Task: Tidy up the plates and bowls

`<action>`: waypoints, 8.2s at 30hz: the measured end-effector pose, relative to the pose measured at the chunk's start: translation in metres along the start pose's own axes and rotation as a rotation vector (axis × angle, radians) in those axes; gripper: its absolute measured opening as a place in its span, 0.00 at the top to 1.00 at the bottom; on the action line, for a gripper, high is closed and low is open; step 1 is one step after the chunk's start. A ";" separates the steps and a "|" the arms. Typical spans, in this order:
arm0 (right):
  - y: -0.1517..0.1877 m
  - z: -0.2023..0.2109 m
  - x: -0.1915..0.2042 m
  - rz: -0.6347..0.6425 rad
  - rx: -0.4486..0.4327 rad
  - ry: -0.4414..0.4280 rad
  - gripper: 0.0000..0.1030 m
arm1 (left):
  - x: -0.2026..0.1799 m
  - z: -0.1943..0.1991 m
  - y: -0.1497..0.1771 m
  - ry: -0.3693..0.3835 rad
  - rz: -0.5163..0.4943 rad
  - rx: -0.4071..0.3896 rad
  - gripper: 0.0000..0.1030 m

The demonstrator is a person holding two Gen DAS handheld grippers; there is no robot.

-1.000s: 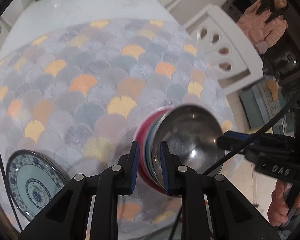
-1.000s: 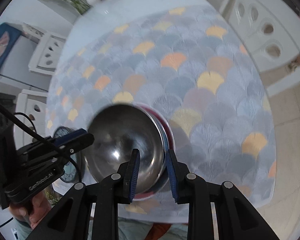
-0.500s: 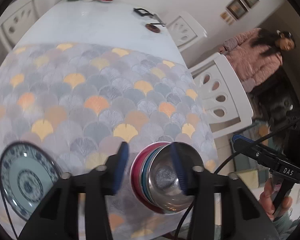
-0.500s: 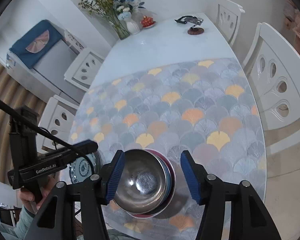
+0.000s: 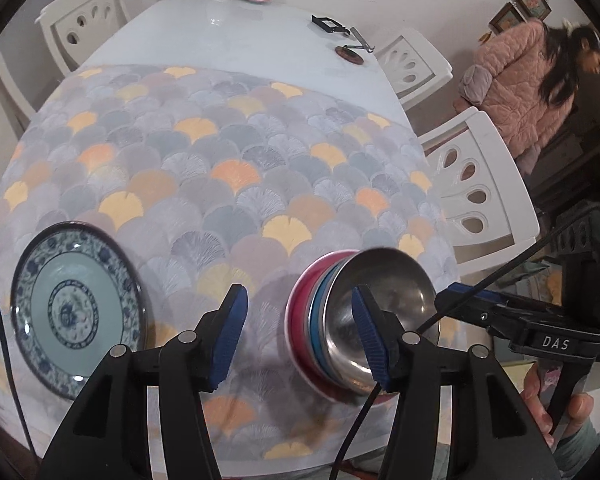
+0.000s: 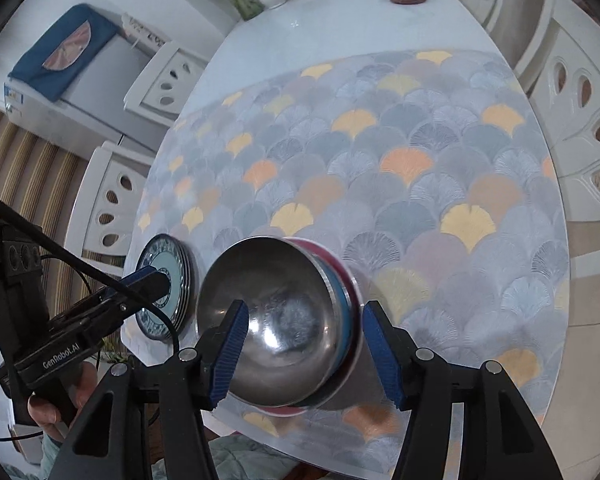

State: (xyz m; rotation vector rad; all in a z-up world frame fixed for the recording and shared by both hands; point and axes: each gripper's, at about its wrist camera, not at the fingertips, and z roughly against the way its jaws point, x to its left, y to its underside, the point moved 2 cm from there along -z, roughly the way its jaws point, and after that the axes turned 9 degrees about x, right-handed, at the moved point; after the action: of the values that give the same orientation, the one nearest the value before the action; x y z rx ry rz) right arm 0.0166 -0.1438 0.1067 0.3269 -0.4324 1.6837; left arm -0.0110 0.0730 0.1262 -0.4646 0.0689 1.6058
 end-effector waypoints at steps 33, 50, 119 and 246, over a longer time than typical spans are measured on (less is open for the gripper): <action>0.161 0.087 0.124 -0.026 -0.424 0.175 0.14 | -0.004 0.138 0.100 0.057 -0.206 -0.256 0.34; 0.075 0.021 0.023 -0.161 -0.195 0.081 0.10 | 0.023 0.027 0.045 0.131 0.103 -0.072 0.26; -0.019 -0.051 0.197 -0.082 -0.058 -0.192 0.43 | 0.210 0.114 0.003 0.117 0.146 -0.136 0.65; 0.116 0.030 0.204 -0.036 -0.277 0.340 0.10 | 0.191 0.214 0.077 -0.266 -0.085 -0.380 0.21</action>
State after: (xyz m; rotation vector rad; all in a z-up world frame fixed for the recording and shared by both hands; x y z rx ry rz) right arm -0.1308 0.0072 0.2137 -0.1537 -0.3952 1.5814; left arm -0.1424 0.3138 0.2395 -0.5326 -0.4583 1.5861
